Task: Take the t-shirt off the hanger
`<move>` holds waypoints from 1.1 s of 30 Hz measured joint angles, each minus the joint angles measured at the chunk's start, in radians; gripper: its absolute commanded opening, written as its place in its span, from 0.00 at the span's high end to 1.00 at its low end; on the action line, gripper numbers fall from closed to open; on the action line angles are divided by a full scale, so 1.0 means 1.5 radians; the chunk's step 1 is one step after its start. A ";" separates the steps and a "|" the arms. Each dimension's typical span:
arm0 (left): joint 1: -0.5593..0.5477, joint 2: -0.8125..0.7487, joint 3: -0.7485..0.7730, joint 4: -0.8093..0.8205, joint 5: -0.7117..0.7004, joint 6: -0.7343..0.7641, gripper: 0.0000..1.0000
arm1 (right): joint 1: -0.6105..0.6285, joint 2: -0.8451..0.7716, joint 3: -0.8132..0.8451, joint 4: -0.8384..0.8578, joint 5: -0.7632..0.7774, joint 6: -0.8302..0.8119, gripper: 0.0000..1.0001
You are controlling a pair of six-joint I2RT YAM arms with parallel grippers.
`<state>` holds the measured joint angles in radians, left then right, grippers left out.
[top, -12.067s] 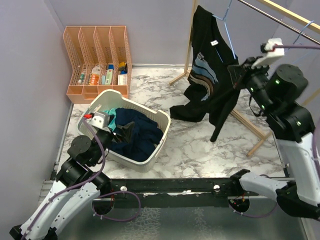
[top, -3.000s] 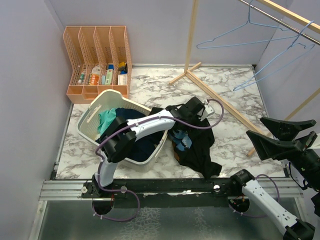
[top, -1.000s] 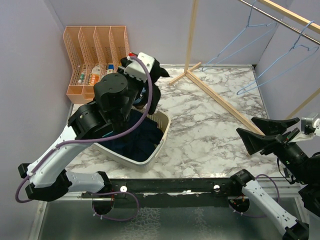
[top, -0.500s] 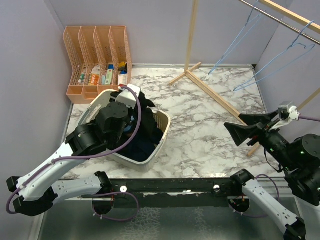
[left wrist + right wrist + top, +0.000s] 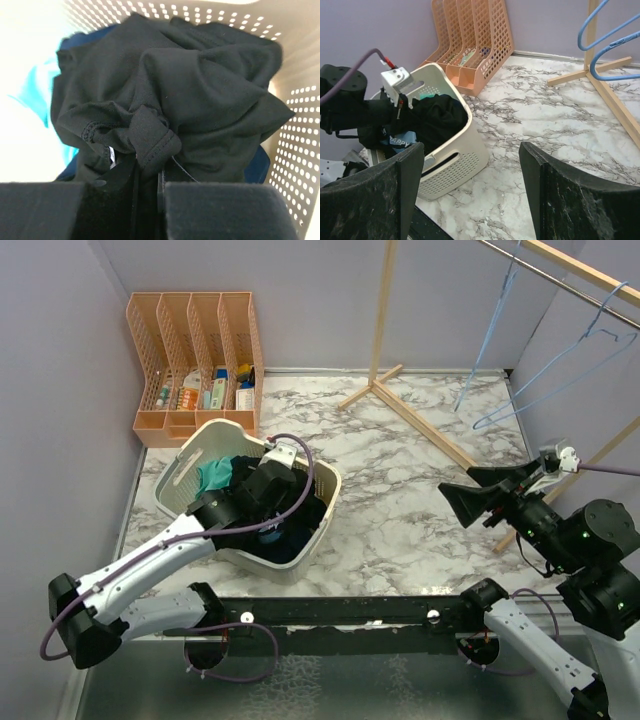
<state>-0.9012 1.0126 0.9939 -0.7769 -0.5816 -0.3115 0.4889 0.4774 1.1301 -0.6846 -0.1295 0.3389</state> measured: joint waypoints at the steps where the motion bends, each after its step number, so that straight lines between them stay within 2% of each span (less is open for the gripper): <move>1: 0.016 0.009 -0.011 0.006 0.021 -0.006 0.96 | 0.000 0.000 -0.003 0.002 -0.001 0.001 0.24; 6: 0.102 0.071 -0.038 0.059 0.129 -0.013 0.94 | 0.000 0.001 -0.016 0.003 -0.008 0.004 0.24; 7: 0.119 0.082 -0.043 0.075 0.151 -0.013 0.93 | 0.000 0.001 -0.017 0.003 -0.009 0.004 0.24; 8: 0.132 0.091 -0.049 0.090 0.172 -0.014 0.87 | 0.000 0.001 -0.018 0.003 -0.010 0.005 0.24; 9: 0.151 0.101 -0.060 0.112 0.201 -0.017 0.79 | 0.000 0.001 -0.018 0.003 -0.010 0.005 0.24; 10: 0.164 0.110 -0.070 0.130 0.225 -0.020 0.63 | 0.000 0.001 -0.019 0.003 -0.010 0.005 0.24; 11: 0.177 0.119 -0.081 0.148 0.252 -0.023 0.52 | 0.000 0.002 -0.021 0.002 -0.010 0.005 0.23; 14: 0.207 0.144 -0.113 0.197 0.321 -0.036 0.38 | 0.000 0.011 -0.023 0.001 -0.010 0.005 0.23; 16: 0.221 0.158 -0.121 0.213 0.353 -0.044 0.05 | 0.000 0.027 -0.026 -0.003 -0.012 0.004 0.23; 17: 0.223 0.159 -0.121 0.216 0.362 -0.041 0.01 | 0.000 0.035 -0.028 -0.004 -0.012 0.004 0.23; 23: 0.224 0.096 -0.088 0.181 0.391 -0.045 0.01 | 0.000 0.080 -0.077 -0.006 -0.027 0.004 0.17; 25: 0.224 0.057 -0.058 0.168 0.392 -0.036 0.01 | 0.000 0.099 -0.099 -0.004 -0.032 0.006 0.12; 29: 0.224 -0.034 0.012 0.174 0.390 -0.005 0.01 | 0.000 0.147 -0.132 0.003 -0.029 0.008 0.11; 33: 0.224 -0.152 0.007 0.215 0.349 0.034 0.01 | 0.000 0.200 -0.166 0.027 -0.010 0.009 0.11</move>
<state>-0.5648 0.7853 1.0042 -0.4538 -0.0582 -0.2607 0.4889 0.7769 0.8814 -0.6445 -0.1444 0.3523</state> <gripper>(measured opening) 0.991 0.893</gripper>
